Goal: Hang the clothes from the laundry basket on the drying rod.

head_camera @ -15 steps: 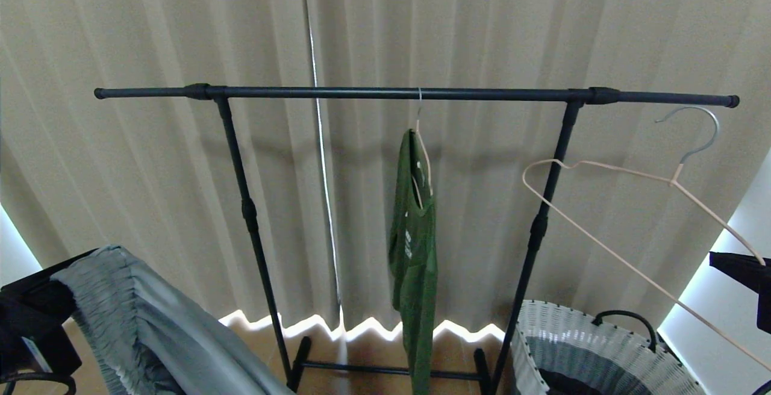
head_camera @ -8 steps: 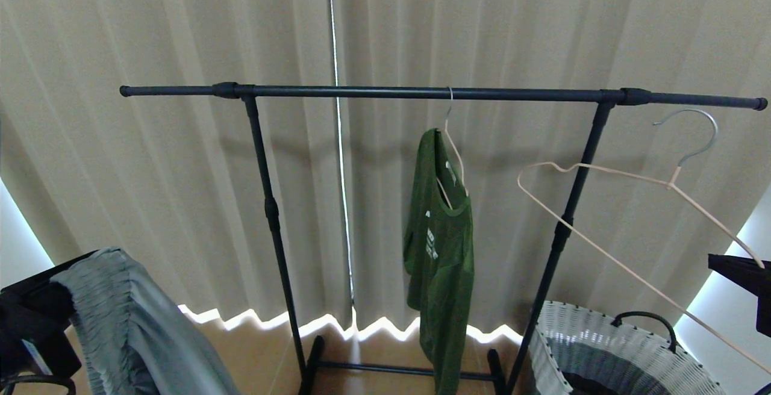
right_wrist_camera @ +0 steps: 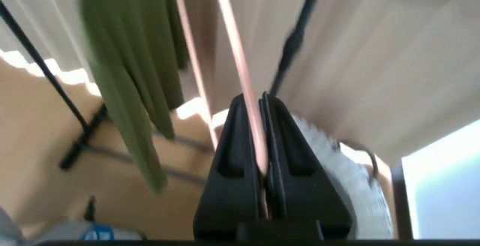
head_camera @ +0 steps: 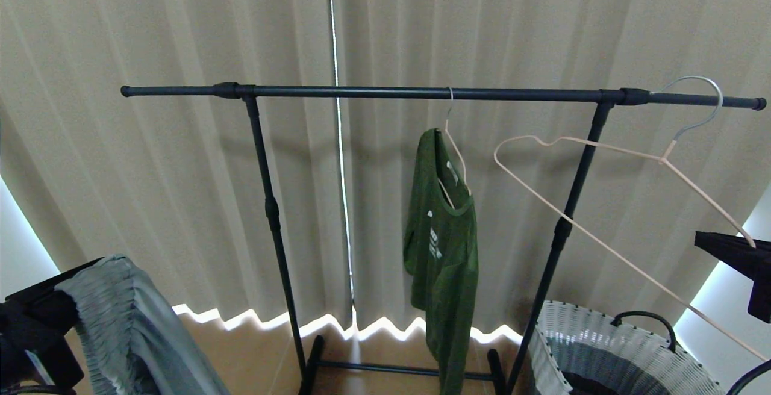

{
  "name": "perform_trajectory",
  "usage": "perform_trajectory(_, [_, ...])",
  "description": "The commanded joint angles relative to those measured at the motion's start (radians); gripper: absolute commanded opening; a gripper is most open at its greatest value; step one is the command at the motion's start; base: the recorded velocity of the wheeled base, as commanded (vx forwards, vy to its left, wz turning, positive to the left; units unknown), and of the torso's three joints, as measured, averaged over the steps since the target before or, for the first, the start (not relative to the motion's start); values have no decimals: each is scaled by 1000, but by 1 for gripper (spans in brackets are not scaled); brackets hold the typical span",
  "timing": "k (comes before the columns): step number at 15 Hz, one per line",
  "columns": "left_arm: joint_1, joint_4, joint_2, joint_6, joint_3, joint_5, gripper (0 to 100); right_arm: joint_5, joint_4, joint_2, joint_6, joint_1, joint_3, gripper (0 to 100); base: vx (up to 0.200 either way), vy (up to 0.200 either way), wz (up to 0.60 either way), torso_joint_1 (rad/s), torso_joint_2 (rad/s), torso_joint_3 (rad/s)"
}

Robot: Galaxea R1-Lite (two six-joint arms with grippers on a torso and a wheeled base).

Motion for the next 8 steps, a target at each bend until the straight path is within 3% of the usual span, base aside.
perform_trajectory(1, [-17,2,10,8,-22,-9,0,0,-6,7,17,55,-4,0,0,0,0,0,0,0])
perform_trajectory(4, [-20,7,89,75,-107,-1,0,-1,-64,6,120,208,-15,0,0,0,0,0,0,0])
perform_trajectory(8, [-50,14,309,74,-312,17,0,0,-85,29,126,333,-21,0,0,0,0,0,0,0])
